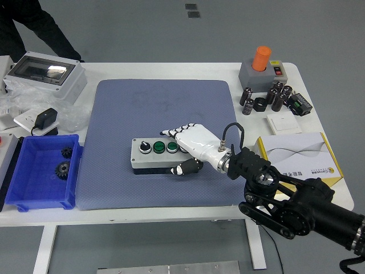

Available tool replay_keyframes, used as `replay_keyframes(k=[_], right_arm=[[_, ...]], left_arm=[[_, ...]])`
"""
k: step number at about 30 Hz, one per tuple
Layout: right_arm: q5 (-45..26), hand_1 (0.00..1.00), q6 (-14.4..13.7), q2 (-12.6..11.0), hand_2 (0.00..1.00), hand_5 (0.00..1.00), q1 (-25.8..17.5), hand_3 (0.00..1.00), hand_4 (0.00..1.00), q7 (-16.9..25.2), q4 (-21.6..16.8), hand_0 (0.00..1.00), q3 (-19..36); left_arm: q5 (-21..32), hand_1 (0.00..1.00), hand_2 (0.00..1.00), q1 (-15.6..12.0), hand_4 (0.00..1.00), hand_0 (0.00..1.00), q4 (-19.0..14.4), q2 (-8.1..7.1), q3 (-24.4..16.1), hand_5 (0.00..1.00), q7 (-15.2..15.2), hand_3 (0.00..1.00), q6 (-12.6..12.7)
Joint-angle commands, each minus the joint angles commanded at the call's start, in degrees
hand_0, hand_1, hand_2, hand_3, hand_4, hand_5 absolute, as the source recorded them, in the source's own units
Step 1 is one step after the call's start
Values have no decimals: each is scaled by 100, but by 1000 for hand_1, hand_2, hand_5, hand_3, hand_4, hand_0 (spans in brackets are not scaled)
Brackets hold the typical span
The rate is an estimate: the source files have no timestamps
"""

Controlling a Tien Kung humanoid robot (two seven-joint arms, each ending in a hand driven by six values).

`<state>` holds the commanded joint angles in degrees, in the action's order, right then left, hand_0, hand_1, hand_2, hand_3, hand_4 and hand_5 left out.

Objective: Pick up the button,place it on the desk,press the button,press the button

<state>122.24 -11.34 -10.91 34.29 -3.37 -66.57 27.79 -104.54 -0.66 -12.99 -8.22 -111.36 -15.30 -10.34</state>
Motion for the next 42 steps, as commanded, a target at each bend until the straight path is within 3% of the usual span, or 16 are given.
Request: replay_keyframes(k=[5,15,16,21,22,27,28,33,34,39,40,42], right_arm=[[-200,833,186,-174,880,481,-54,964,998,58,-370,787,99],[-1822,853,797,-1389,908,473,-548,998,998,140,-2012,799,1158],[-1963,854,871,-1508,926,499,-551,998,998,107,-2165,839,1287],[-2285,854,1281,-2097,926,499,-278,998,998,-188,-2846,839,1703],[-2278,736,1329,-2151,770,570,-210,886,875,-230,-2931,724,1673],[-2223,736,1415,-2132,770,570,20,886,875,-370,-3091,724,1412],[-2213,307,1411,-2113,302,965,41,711,793,-394,-3098,249,1374],[-2240,307,1369,-2015,302,965,144,711,793,-537,-3076,249,1135],[-2264,174,1369,-1988,213,998,159,728,851,-557,-3049,127,1082],[-2343,174,1270,-1850,213,998,174,728,851,-657,-2864,127,809],[-2342,104,1237,-1829,177,998,170,712,810,-682,-2833,71,758],[-2323,104,1206,-1793,177,998,173,712,810,-736,-2781,71,682]], left_arm=[[-37,625,624,3,939,670,-1,2,-20,652,-18,757,-40],[-42,628,625,-23,938,671,0,10,-37,649,32,756,7],[-41,626,625,-25,939,672,-1,9,-39,650,38,756,14],[-59,626,625,-16,939,672,-2,-13,-65,650,74,756,40],[-62,627,625,-11,941,672,-2,-16,-70,653,80,755,43],[-55,627,625,-6,941,672,-2,-10,-64,653,89,755,46],[-49,628,625,-8,945,674,-2,-9,-60,659,87,754,47],[-25,628,625,-24,945,674,-7,-19,-45,659,76,754,53],[-22,628,625,-24,949,674,-7,-22,-44,663,76,753,55],[-24,628,625,-18,949,674,-6,-19,-46,663,83,753,56],[-24,628,621,-18,958,673,-6,-16,-45,673,84,750,56],[-28,628,621,-20,958,673,-7,-14,-46,673,82,750,55]])
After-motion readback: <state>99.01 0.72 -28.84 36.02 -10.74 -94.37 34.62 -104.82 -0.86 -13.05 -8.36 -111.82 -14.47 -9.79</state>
